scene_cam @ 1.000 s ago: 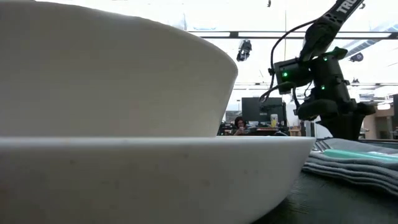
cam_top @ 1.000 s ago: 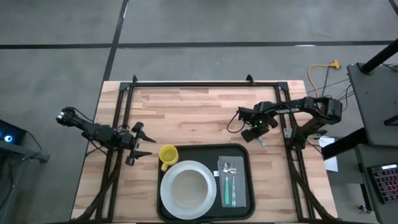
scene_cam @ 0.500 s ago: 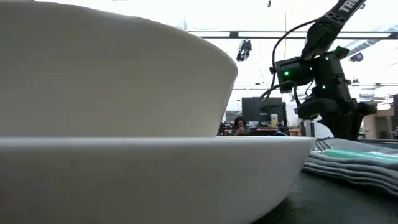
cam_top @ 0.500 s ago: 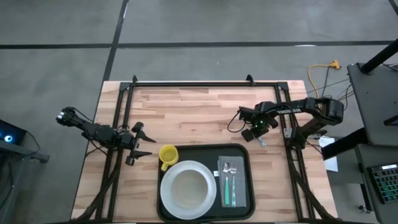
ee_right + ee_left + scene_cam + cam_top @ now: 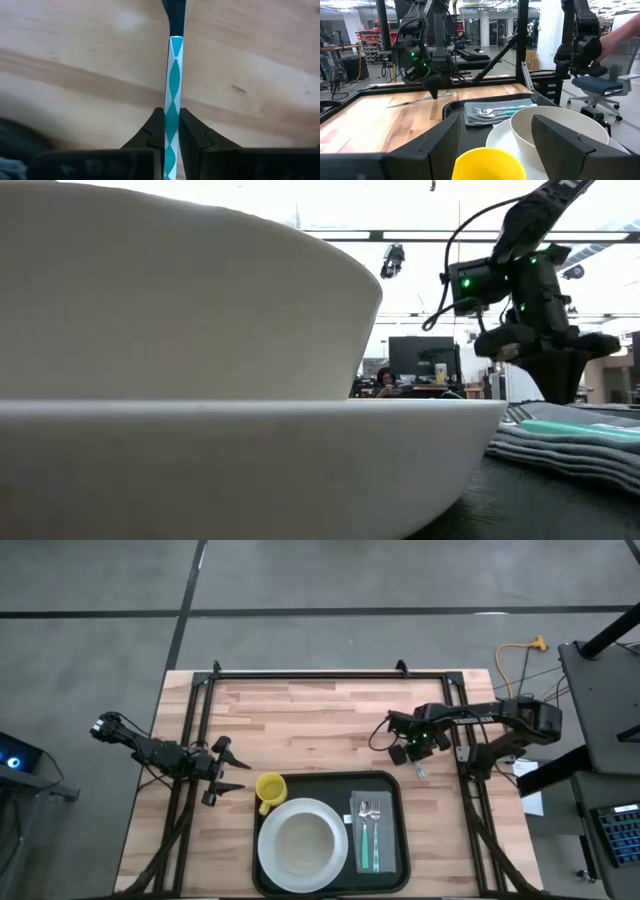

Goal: Set up tray
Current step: Put the white knife to the right of the white fork on the gray napkin on the black serving tray

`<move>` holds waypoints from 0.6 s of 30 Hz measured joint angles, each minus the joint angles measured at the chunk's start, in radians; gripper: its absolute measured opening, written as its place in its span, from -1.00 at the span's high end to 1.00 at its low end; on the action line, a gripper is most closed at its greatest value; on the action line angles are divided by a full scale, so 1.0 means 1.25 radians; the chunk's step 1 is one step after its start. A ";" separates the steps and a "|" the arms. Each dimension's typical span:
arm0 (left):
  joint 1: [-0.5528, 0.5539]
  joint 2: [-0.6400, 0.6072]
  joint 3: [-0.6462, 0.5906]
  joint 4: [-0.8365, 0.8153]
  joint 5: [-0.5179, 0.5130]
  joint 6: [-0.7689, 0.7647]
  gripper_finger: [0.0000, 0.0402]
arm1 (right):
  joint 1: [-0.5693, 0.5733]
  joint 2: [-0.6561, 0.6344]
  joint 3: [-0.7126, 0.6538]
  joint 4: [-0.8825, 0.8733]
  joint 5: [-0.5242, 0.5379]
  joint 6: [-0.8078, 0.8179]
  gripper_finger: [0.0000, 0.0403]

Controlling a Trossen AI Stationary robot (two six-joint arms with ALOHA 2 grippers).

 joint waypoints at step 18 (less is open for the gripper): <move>0.000 0.000 0.000 0.000 0.000 0.000 -0.11 | 0.183 -0.148 0.014 -0.002 -0.043 0.485 0.92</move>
